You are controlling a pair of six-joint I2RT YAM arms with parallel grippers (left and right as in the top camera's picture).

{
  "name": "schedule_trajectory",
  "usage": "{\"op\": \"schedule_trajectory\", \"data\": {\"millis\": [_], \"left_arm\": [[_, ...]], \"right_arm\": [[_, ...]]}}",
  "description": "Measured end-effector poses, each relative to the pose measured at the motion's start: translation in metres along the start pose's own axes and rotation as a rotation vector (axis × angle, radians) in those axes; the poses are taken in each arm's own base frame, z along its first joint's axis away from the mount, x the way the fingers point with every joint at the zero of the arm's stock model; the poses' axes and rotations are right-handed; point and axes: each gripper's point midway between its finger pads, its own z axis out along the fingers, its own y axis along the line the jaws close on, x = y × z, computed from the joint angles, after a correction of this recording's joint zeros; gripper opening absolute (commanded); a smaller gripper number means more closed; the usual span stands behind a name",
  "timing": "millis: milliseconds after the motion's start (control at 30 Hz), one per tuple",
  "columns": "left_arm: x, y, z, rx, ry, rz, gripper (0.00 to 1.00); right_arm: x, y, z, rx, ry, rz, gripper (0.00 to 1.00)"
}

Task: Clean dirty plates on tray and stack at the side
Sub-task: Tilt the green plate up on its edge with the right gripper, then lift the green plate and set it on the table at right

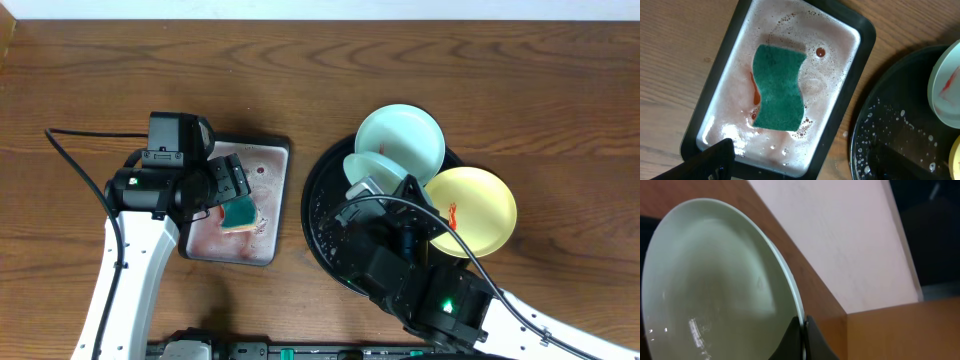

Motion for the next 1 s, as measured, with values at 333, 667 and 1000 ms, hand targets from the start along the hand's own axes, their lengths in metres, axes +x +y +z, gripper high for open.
{"op": "schedule_trajectory", "data": {"millis": [333,667,1000], "left_arm": [[0.0,0.0,0.0,0.0,0.0,0.0,0.85],[0.0,0.0,0.0,0.0,0.0,0.0,0.85],[0.0,0.0,0.0,0.0,0.0,0.0,0.85]], "right_arm": [[0.002,0.008,0.002,-0.033,0.009,0.064,0.01],[0.016,0.012,0.017,-0.09,0.075,0.223,0.01],[0.018,0.019,0.018,-0.133,0.088,0.253,0.01]]}}
